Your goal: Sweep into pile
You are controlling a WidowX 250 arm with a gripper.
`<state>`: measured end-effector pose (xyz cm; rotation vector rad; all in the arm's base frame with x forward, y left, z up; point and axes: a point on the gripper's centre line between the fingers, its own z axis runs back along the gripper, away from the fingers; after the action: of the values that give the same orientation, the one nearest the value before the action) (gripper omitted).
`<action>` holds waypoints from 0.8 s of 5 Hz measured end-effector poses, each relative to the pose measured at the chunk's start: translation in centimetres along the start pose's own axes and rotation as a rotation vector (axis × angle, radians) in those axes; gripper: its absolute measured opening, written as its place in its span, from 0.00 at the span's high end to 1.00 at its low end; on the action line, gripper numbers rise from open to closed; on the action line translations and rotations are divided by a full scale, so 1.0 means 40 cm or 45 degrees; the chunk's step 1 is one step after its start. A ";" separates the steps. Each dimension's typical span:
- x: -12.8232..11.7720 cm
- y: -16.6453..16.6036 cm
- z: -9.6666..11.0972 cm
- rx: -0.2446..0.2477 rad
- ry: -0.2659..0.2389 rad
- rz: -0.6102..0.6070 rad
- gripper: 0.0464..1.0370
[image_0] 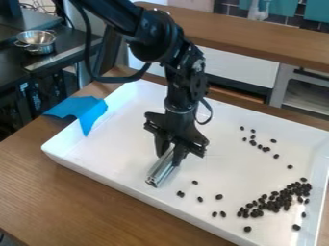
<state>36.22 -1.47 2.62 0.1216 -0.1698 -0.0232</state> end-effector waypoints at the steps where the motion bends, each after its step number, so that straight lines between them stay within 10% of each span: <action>1: -0.011 -0.033 0.000 -0.002 -0.022 -0.044 0.68; 4: -0.037 -0.172 0.019 -0.119 0.006 -0.152 0.68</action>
<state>34.54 -8.34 2.28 0.0383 -0.1566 -0.1495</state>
